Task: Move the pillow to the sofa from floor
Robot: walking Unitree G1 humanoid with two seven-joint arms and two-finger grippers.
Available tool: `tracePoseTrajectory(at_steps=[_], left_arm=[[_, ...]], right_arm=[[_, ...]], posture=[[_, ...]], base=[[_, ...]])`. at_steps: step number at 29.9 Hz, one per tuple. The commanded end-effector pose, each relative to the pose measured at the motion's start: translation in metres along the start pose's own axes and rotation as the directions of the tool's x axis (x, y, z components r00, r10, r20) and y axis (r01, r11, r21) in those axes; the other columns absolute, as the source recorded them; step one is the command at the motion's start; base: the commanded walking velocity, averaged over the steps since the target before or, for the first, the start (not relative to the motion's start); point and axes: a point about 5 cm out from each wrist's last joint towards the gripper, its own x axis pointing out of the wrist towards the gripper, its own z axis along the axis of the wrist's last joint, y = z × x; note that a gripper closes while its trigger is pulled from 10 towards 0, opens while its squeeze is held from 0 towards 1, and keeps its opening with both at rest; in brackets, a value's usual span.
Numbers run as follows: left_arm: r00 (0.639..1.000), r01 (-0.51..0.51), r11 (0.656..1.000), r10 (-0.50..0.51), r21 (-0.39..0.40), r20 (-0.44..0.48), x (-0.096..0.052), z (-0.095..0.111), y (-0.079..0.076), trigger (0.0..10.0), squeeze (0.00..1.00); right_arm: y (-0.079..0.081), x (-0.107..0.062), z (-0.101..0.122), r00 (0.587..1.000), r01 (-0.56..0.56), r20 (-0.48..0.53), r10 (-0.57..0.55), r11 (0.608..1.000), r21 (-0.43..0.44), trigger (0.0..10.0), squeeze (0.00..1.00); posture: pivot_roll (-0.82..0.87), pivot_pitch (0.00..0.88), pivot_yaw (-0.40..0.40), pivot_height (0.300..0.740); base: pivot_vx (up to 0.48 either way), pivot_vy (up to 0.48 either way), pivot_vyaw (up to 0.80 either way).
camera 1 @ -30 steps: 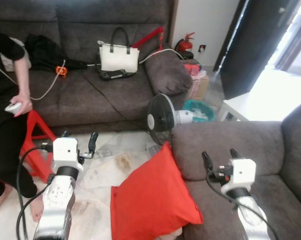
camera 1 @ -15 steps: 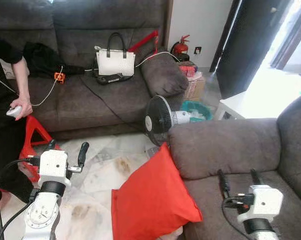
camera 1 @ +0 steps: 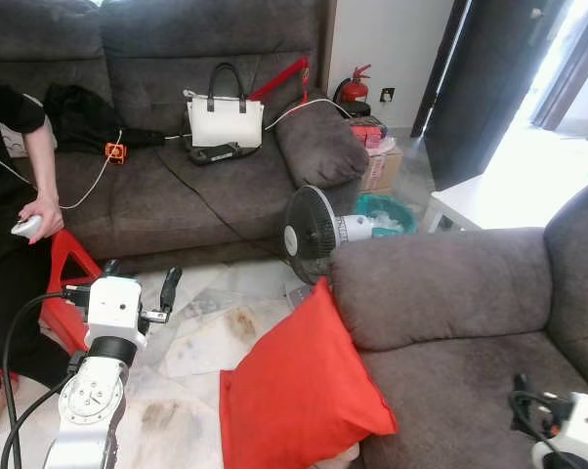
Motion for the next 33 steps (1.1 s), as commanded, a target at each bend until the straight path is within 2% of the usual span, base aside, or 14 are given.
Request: tracePoseTrajectory(at_steps=[1,3,5,6,8,12,19,24,25,26,27,28,30,33], left_arm=[[1.0,0.015,1.0,-0.015,0.003,-0.021,0.002,-0.003,-0.003,10.0,0.0],[1.0,0.024,1.0,-0.024,-0.002,-0.019,0.003,-0.002,-0.005,10.0,0.0],[0.997,0.081,0.996,-0.081,-0.026,-0.004,0.007,0.003,-0.014,10.0,0.0],[0.997,0.081,0.996,-0.081,-0.026,-0.004,0.007,0.003,-0.014,10.0,0.0],[0.991,0.136,0.991,-0.136,-0.018,0.008,0.006,0.006,-0.022,10.0,0.0],[0.981,0.195,0.981,-0.194,-0.025,0.021,0.003,0.009,-0.039,10.0,0.0],[0.978,0.21,0.977,-0.21,-0.033,0.021,0.003,0.009,-0.045,10.0,0.0],[0.92,0.39,0.92,-0.391,0.024,0.04,-0.003,0.015,-0.066,10.0,0.0],[0.864,0.498,0.866,-0.5,0.052,0.053,-0.008,0.02,-0.08,10.0,0.0],[0.864,0.498,0.866,-0.5,0.052,0.053,-0.008,0.02,-0.08,10.0,0.0],[0.815,0.573,0.816,-0.577,0.078,0.057,-0.014,0.022,-0.091,10.0,0.0],[0.815,0.573,0.816,-0.577,0.078,0.057,-0.014,0.022,-0.091,10.0,0.0],[0.764,0.635,0.766,-0.642,0.101,0.062,-0.019,0.025,-0.104,10.0,0.0],[0.754,0.647,0.757,-0.653,0.09,0.066,-0.02,0.027,-0.109,10.0,0.0]], right_arm=[[-0.003,0.001,0.001,1.0,0.015,0.012,-0.015,1.0,-0.003,10.0,0.0],[0.004,0.002,0.001,1.0,-0.02,0.022,0.02,1.0,-0.005,10.0,0.0],[0.024,0.004,0.005,0.99,-0.136,0.039,0.136,0.991,0.0,10.0,0.0],[0.024,0.004,0.005,0.99,-0.136,0.039,0.136,0.991,0.0,10.0,0.0],[0.037,0.005,0.007,0.977,-0.208,0.052,0.208,0.978,0.002,10.0,0.0],[0.07,0.003,0.022,0.918,-0.379,0.115,0.379,0.925,-0.025,10.0,0.0],[0.073,0.005,0.025,0.916,-0.379,0.132,0.379,0.925,-0.023,10.0,0.0],[0.074,0.004,0.025,0.91,-0.395,0.123,0.397,0.918,-0.034,10.0,0.0],[0.075,0.005,0.026,0.909,-0.397,0.125,0.397,0.917,-0.032,10.0,0.0],[0.075,0.005,0.026,0.909,-0.397,0.125,0.397,0.917,-0.032,10.0,0.0],[0.076,0.005,0.026,0.907,-0.401,0.124,0.402,0.916,-0.035,10.0,0.0],[0.076,0.005,0.026,0.907,-0.401,0.124,0.402,0.916,-0.035,10.0,0.0],[0.077,0.005,0.026,0.906,-0.403,0.125,0.404,0.915,-0.036,10.0,0.0],[0.077,0.005,0.027,0.907,-0.4,0.13,0.401,0.916,-0.032,10.0,0.0]], posture=[[0.12,0.0,-0.031,0.74],[0.11,0.0,-0.027,0.74],[0.12,0.0,-0.027,0.74],[0.12,0.0,-0.027,0.74],[0.12,0.0,-0.028,0.74],[0.13,0.0,-0.031,0.74],[0.13,0.0,-0.034,0.74],[0.14,0.0,-0.037,0.74],[0.14,0.0,-0.039,0.74],[0.14,0.0,-0.039,0.74],[0.13,0.0,-0.038,0.74],[0.13,0.0,-0.038,0.74],[0.13,0.0,-0.032,0.74],[0.12,0.0,-0.03,0.74]], base=[[0.0,0.0,0.0],[0.0,0.0,0.0],[0.0,0.0,0.0],[0.0,0.0,0.0],[0.0,0.0,0.0],[0.0,0.0,0.0],[0.0,0.0,0.0],[0.0,0.0,0.0],[0.0,0.0,0.0],[0.0,0.0,0.0],[0.0,0.0,0.0],[0.0,0.0,0.0],[0.0,0.0,0.0],[0.0,0.0,0.0]])
